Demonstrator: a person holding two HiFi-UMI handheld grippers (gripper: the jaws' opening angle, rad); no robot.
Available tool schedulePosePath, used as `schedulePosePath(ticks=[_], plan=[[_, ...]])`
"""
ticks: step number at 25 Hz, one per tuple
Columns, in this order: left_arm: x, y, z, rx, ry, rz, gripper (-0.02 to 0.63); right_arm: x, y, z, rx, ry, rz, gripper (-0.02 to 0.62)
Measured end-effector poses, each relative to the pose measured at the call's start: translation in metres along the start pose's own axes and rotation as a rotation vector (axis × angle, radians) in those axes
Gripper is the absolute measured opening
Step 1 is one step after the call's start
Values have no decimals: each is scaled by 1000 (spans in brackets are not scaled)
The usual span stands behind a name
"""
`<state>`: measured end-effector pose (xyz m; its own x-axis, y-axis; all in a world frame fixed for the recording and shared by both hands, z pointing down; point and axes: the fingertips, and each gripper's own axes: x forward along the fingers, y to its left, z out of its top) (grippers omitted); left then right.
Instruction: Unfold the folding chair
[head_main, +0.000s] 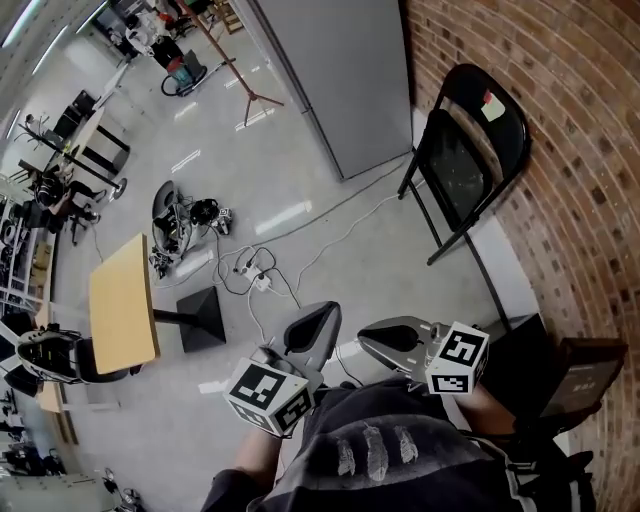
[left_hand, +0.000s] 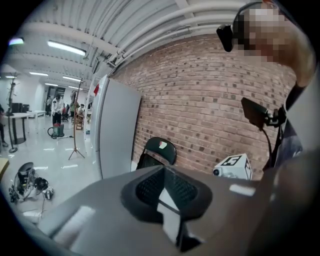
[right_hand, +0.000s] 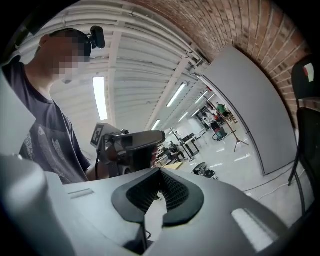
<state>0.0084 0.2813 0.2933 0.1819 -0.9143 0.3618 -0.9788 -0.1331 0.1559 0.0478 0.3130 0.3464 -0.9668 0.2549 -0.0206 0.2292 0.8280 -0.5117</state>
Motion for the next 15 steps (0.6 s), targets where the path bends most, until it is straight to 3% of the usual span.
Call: schedulePosePath(ticks=[4,15], plan=[[20,-9,19,62,1,22,2,-22,-16,8,35,-8,11,0],[55,22,24,-4,3,25,2,-20,-49,28,50,14,1,0]])
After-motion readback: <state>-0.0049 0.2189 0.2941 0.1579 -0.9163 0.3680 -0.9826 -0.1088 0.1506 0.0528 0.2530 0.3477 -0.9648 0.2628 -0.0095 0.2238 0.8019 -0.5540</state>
